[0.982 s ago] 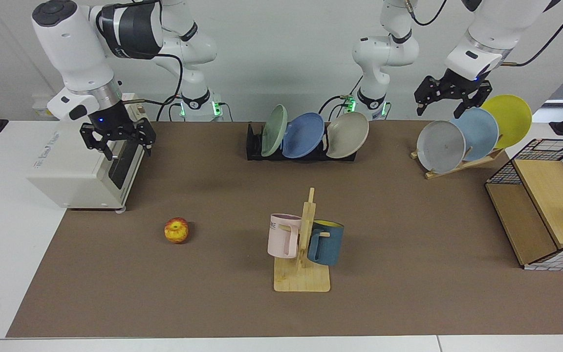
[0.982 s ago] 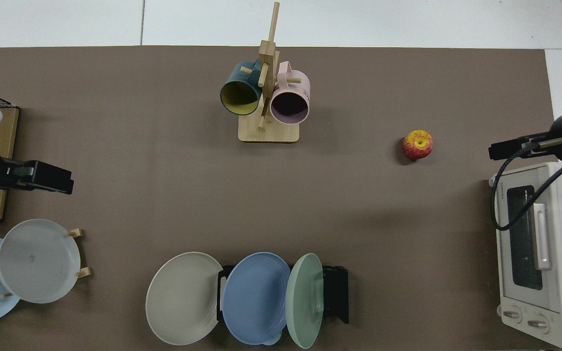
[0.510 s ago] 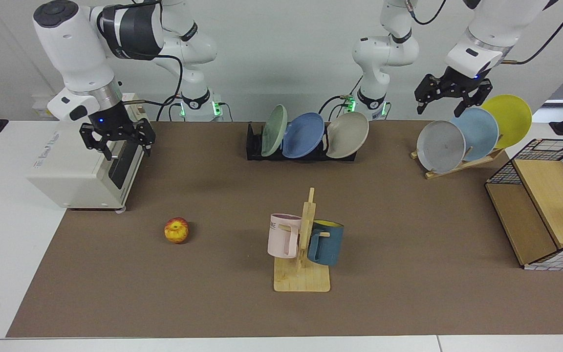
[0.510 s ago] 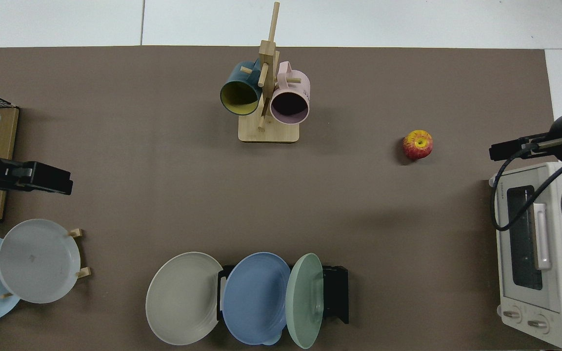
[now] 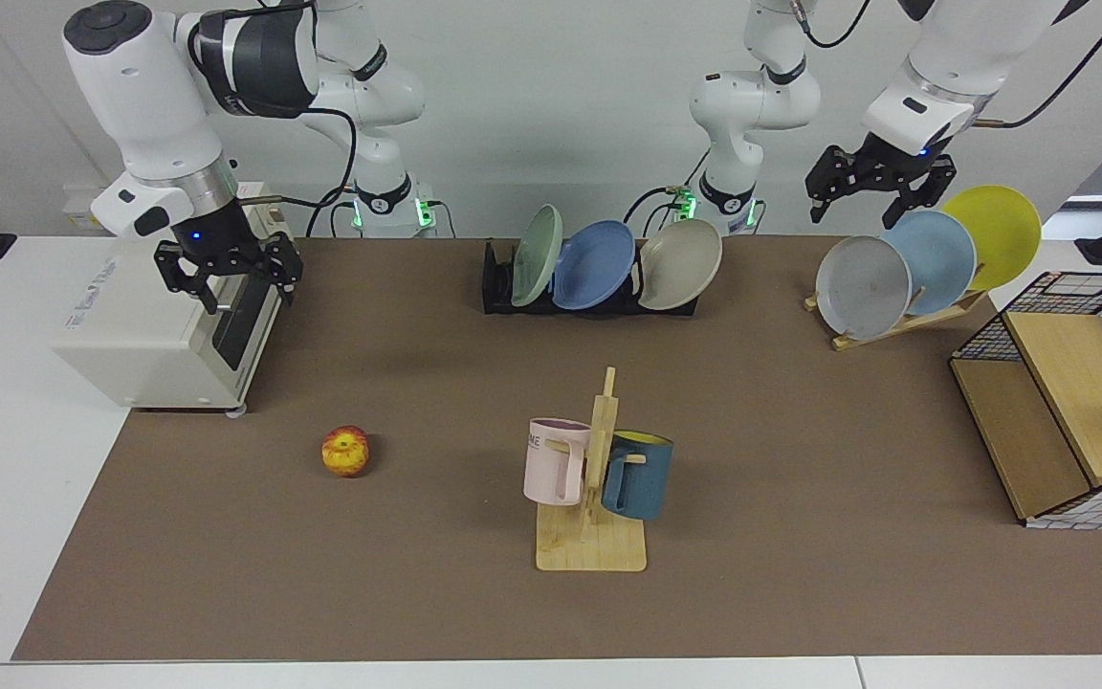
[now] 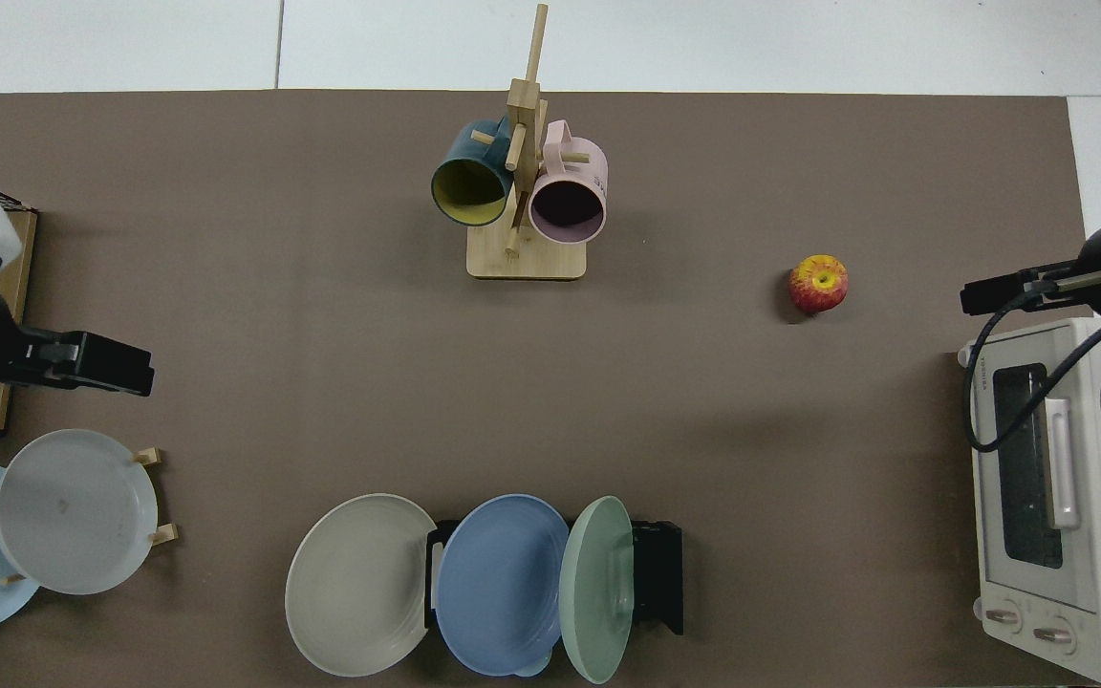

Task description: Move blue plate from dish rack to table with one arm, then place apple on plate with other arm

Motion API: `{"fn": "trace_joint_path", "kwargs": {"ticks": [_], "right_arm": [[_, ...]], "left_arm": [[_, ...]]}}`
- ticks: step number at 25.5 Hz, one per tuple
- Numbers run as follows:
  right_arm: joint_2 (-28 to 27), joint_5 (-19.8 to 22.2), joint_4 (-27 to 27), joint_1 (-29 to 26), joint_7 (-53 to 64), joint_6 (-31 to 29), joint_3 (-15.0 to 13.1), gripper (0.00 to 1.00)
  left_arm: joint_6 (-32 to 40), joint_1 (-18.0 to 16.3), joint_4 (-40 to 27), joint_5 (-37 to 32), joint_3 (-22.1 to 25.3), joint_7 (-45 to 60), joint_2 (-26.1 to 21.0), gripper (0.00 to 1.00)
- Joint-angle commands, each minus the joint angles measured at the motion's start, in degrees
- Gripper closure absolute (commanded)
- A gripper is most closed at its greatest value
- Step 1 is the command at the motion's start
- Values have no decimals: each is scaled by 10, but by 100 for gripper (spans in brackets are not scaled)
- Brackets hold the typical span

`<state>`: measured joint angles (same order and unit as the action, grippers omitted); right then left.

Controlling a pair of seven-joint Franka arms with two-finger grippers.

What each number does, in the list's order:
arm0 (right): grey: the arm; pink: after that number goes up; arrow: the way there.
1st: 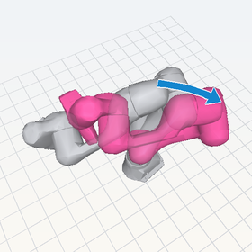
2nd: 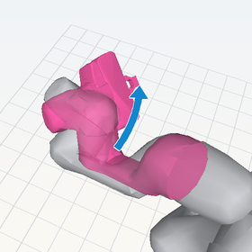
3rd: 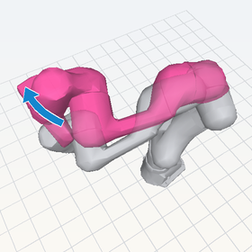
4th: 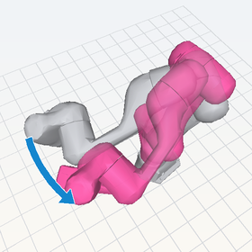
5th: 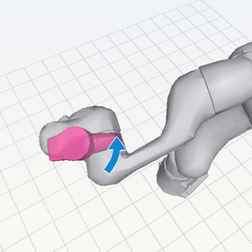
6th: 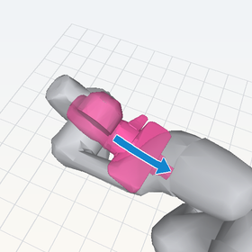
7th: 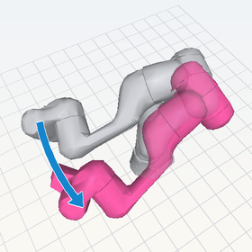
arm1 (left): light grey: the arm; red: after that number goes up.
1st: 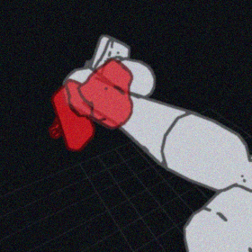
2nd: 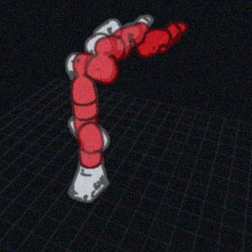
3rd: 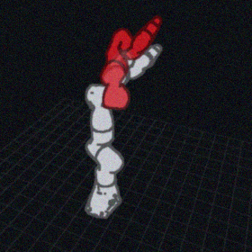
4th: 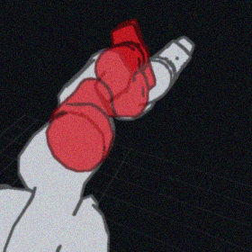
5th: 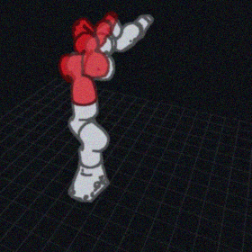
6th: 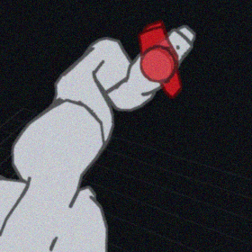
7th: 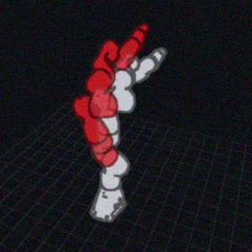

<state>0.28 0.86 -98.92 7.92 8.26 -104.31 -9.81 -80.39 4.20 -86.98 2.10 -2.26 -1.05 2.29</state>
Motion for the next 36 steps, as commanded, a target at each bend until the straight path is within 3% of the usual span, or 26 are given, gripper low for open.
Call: {"fn": "trace_joint_path", "kwargs": {"ticks": [1, 9, 14, 19, 25, 27, 30, 36], "right_arm": [[10, 11, -8, 3, -2, -5, 1, 0], [10, 13, -29, 0, -3, -8, 2, 0], [9, 13, -36, 1, -4, -15, 2, 0], [8, 13, -40, 1, -4, -16, 1, 0], [7, 13, -42, -1, -4, -16, 2, 0], [5, 13, -43, -1, -4, -16, 2, 0], [-1, 13, -47, -1, -5, -18, 2, 0], [-20, 10, -74, 3, -5, -91, 2, 0]], "left_arm": [[-21, 5, -95, 13, -6, 5, 66, 0], [-71, 41, -195, 38, -9, 27, 119, 1], [-112, 87, -275, 57, -9, 60, 148, 1], [-186, 134, -362, 84, -11, 63, 157, 1], [-223, 143, -415, 132, -13, 62, 165, 1], [-256, 177, -449, 146, -15, 73, 165, 1], [-280, 195, -462, 147, -18, 103, 165, 1], [-354, 237, -508, 157, -27, 135, 147, 1]]}}
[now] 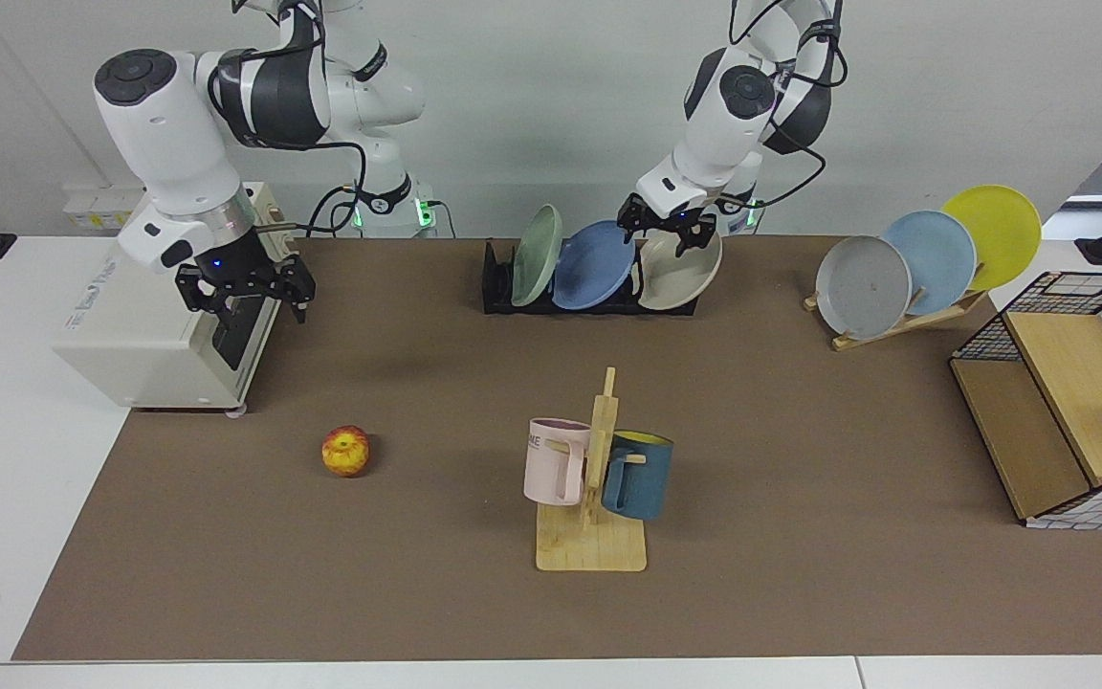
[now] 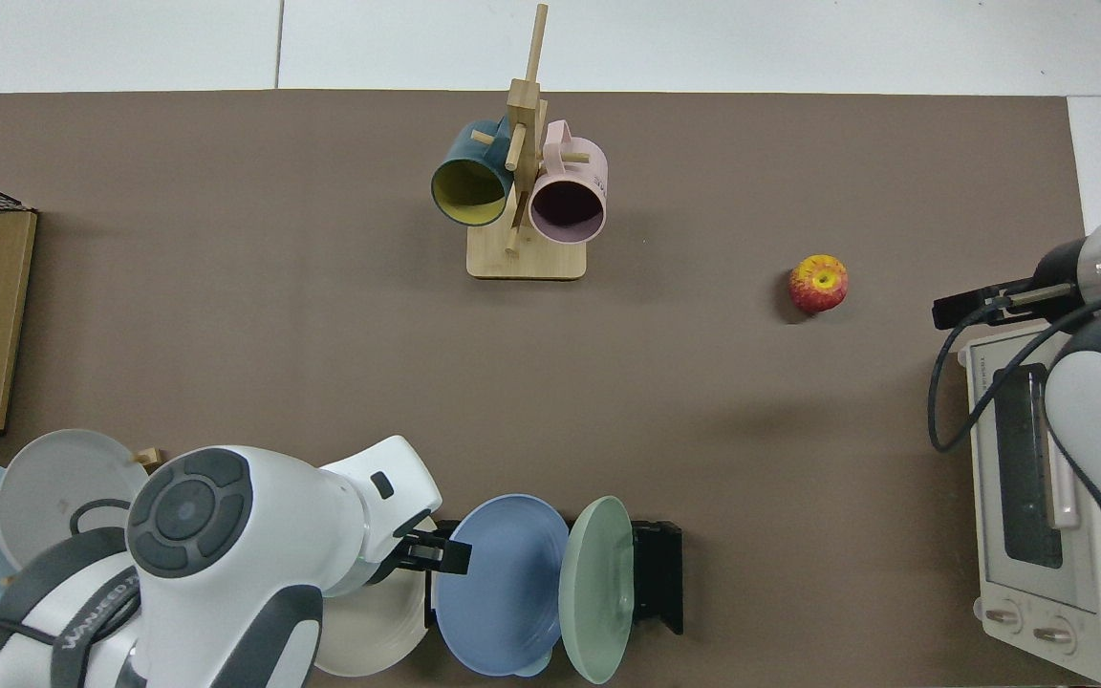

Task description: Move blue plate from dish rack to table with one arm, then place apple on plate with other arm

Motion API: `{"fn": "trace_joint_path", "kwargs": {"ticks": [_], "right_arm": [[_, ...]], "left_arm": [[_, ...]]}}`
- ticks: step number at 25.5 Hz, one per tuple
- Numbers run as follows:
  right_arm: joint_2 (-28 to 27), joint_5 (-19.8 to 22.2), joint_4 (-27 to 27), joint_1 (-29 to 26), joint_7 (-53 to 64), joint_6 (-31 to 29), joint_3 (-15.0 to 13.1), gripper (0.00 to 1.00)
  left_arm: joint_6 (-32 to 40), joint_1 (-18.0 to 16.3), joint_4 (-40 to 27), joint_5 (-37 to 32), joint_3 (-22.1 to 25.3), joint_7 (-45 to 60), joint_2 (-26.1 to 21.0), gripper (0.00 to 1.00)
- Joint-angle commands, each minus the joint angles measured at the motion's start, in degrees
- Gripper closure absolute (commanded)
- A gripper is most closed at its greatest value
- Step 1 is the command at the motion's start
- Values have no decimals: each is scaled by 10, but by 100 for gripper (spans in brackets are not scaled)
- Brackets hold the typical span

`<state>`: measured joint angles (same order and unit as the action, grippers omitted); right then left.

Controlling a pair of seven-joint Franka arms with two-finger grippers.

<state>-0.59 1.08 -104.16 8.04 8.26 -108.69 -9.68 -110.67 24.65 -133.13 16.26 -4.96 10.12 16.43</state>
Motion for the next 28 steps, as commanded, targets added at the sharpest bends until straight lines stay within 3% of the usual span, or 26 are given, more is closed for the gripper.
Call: {"fn": "trace_joint_path", "kwargs": {"ticks": [1, 5, 8, 10, 13, 15, 19, 23, 28], "right_arm": [[-19, 8, -22, 2, -5, -55, 1, 0], [-42, 0, -25, 2, -6, -91, 1, 0], [-55, -2, -25, -1, -3, -116, 2, 0], [-71, -2, -24, 2, -3, -137, 2, 0], [-97, -2, -25, 8, -3, -173, 2, 0], [-119, -3, -24, 9, -3, -194, 3, 0], [-153, -43, -23, 22, -1, -245, 3, 0], [-180, -50, -17, 28, -1, -272, 3, 0], [-201, -104, -16, 28, 17, -310, 3, 0]], "left_arm": [[-55, 36, -50, 18, -1, 26, 0, 1], [-79, 53, -54, 26, -1, 42, -24, 1], [-82, 55, -56, 26, -1, 45, -24, 11], [-77, 57, -56, 26, -3, 49, -24, 34], [-82, 58, -56, 26, -6, 67, -24, 60], [-78, 59, -56, 26, -8, 69, -24, 67], [-69, 58, -55, 26, -8, 75, -24, 85], [-54, 57, -45, 21, -7, 75, -22, 98], [43, 27, 24, -27, 0, 69, -16, 100]]}}
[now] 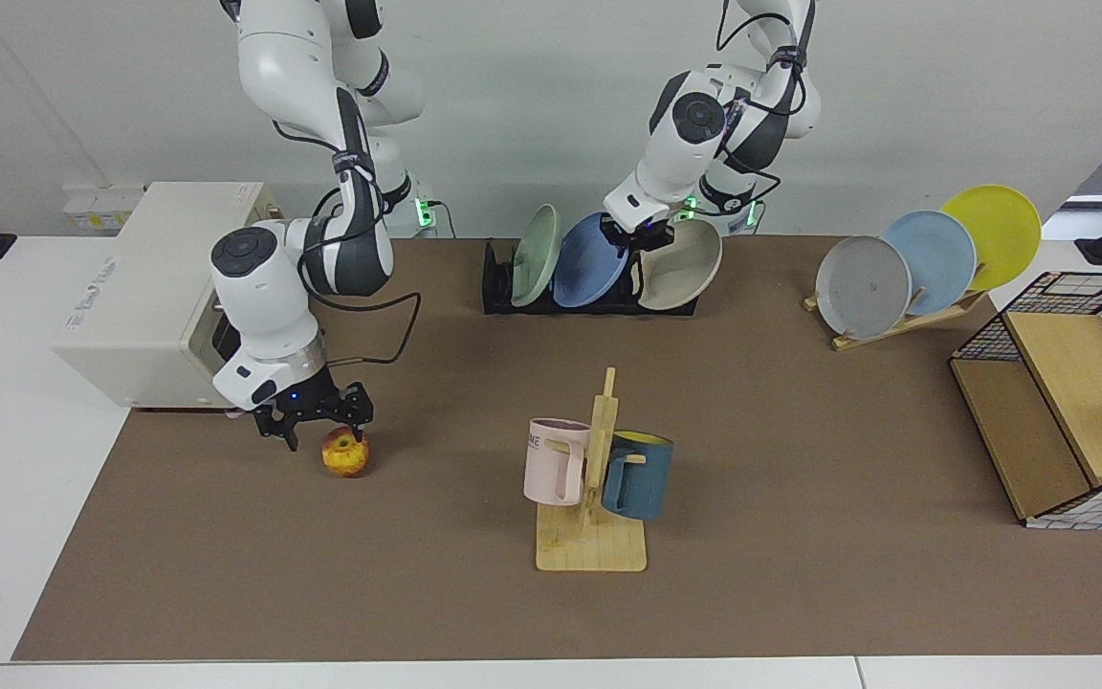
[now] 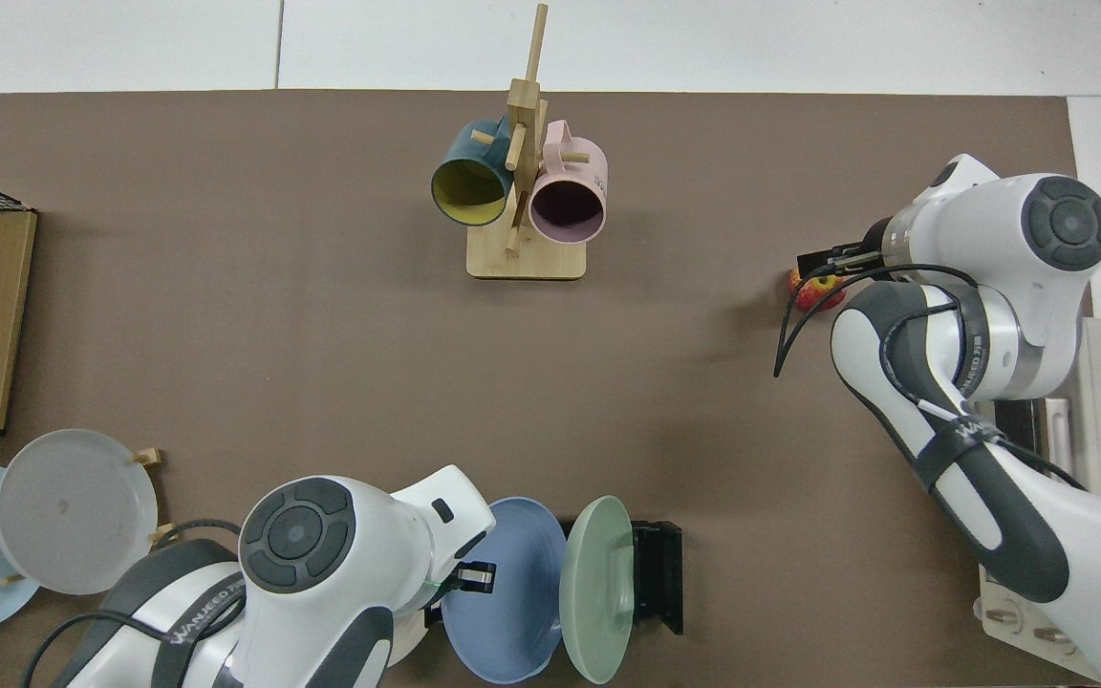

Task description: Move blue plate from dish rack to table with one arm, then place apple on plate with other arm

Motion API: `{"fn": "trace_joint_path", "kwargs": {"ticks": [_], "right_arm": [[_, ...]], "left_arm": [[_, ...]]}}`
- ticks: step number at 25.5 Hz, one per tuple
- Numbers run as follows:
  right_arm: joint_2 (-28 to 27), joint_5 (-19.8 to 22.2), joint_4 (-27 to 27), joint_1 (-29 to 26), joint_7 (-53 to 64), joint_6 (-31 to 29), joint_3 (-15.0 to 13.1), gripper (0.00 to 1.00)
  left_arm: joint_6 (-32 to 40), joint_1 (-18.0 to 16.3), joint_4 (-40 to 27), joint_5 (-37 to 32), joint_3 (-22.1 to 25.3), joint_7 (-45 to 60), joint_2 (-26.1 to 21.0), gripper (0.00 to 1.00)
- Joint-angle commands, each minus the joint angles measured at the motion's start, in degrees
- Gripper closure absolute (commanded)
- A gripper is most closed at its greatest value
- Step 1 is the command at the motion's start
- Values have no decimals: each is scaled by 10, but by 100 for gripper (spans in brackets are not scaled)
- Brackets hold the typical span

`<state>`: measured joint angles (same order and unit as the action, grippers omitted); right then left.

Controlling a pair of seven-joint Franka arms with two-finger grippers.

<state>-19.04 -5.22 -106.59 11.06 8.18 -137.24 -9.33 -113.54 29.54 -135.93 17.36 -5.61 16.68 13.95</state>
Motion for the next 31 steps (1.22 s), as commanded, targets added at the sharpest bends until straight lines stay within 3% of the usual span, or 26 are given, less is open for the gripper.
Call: {"fn": "trace_joint_path", "kwargs": {"ticks": [1, 9, 14, 20, 24, 31], "right_arm": [[-23, -45, 10, -2, 25, -28, -1, 0], [-41, -48, 22, 0, 35, -28, -1, 0], [-46, -48, 15, -1, 37, -28, -1, 0], [-56, -48, 13, -2, 42, -28, -1, 0], [-57, -48, 9, 0, 59, -27, -1, 0], [-64, -48, 4, -6, 68, -28, -1, 0]], "left_arm": [[86, -29, 66, -52, 7, 3, 9, 100], [91, -76, 122, -85, 8, -8, 0, 100], [4, -117, 123, -66, 8, -31, -23, 100], [-26, -192, 122, 97, 8, -169, -45, 100], [-46, -210, 122, 167, 8, -215, -87, 100], [-151, -209, 124, 255, -25, -243, -186, 100]]}}
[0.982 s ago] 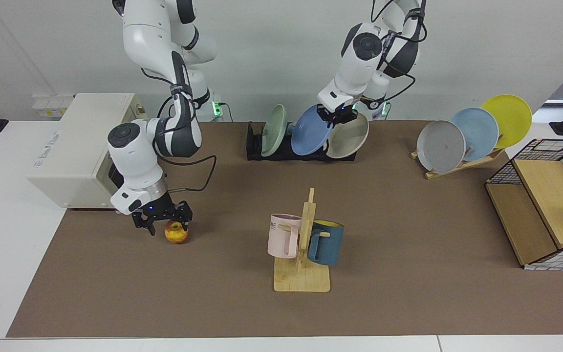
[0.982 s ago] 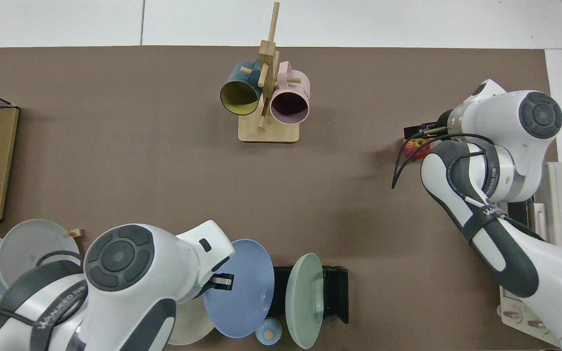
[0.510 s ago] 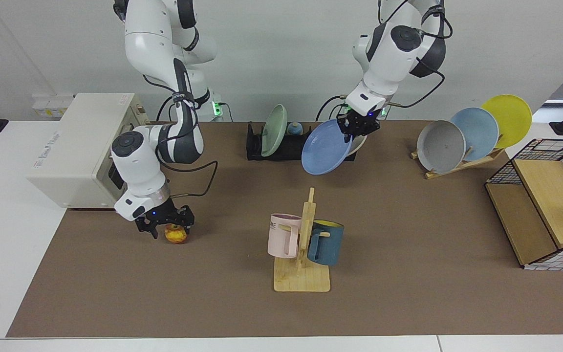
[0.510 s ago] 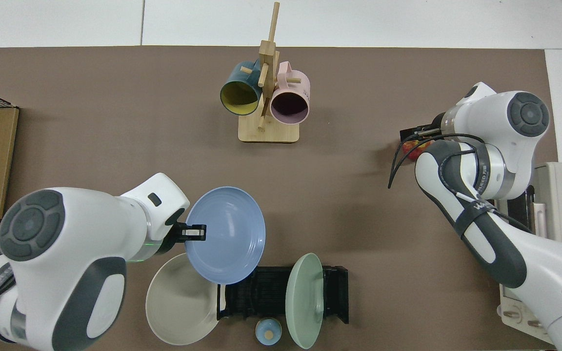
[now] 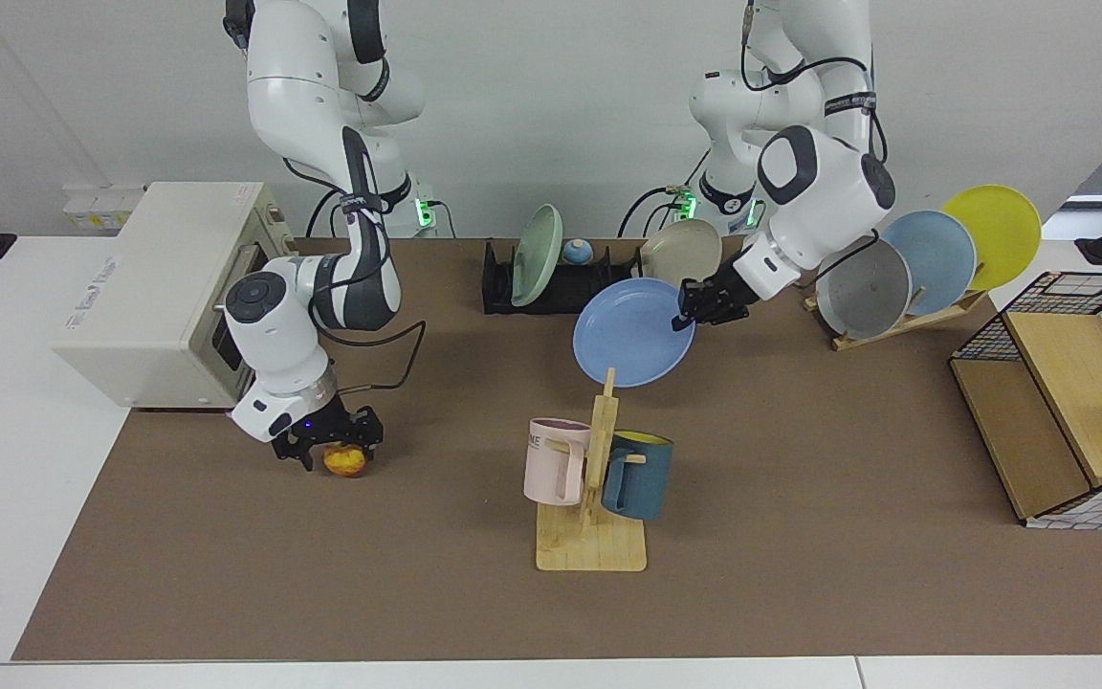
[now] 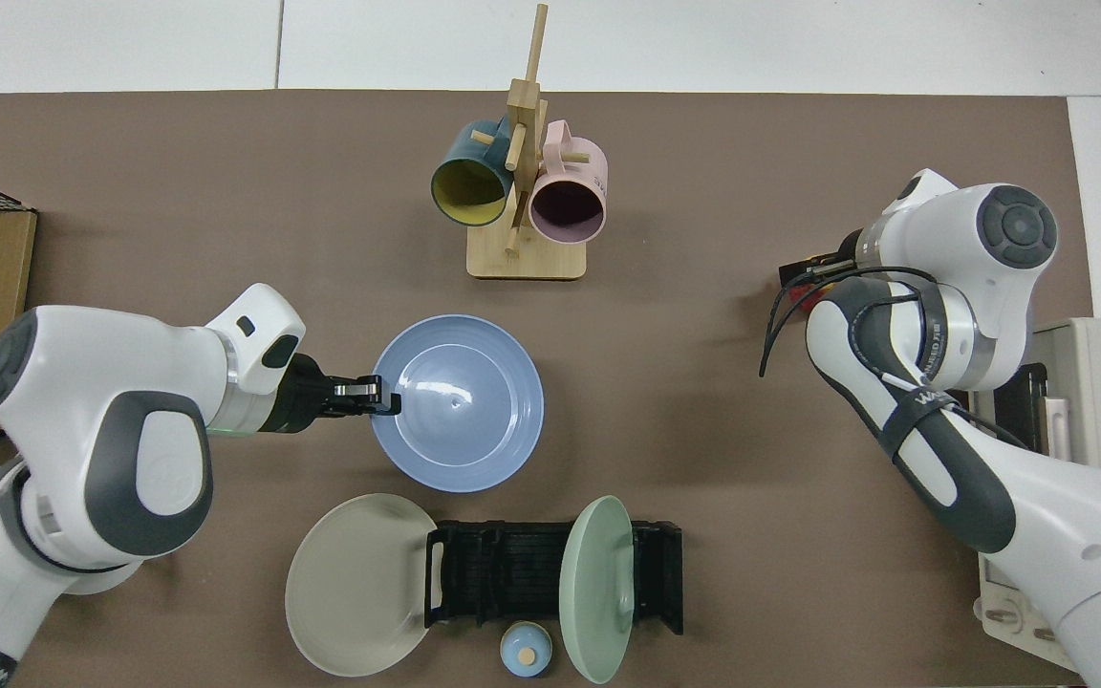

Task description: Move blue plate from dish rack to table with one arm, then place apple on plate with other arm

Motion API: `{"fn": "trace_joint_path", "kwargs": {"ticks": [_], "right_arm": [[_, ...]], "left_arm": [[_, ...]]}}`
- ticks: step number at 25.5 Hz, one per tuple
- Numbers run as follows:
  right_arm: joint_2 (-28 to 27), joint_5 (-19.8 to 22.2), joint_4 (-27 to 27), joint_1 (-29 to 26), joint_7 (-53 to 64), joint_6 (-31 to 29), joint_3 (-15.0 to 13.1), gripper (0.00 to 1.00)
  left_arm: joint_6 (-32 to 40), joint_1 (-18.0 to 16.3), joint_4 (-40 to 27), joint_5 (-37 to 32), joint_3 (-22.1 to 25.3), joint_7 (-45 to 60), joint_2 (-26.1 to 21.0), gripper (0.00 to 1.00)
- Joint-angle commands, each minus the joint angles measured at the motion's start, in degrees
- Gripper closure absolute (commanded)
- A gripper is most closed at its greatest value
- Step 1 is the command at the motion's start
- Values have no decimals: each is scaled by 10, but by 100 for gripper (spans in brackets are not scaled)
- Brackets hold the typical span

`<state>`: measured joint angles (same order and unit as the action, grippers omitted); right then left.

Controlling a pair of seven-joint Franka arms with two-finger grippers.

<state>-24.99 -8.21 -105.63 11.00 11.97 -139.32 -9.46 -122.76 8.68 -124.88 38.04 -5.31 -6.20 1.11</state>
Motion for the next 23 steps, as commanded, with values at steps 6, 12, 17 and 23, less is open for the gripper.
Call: {"fn": "trace_joint_path", "kwargs": {"ticks": [6, 12, 17, 23], "right_arm": [[-5, -22, -5, -1, 68, -2, 1, 100], [-1, -22, 7, 2, 62, 9, 1, 100], [18, -25, 28, 2, 47, 31, 1, 100], [62, -24, 28, 3, 43, 77, 1, 100]], "left_arm": [[-114, 0, 18, 54, -61, -25, -93, 100], [-121, 12, 17, 45, -63, -23, -96, 100], [-113, 29, 13, 2, -65, -16, -95, 96], [-114, 34, 10, 1, -65, -16, -92, 84]]}}
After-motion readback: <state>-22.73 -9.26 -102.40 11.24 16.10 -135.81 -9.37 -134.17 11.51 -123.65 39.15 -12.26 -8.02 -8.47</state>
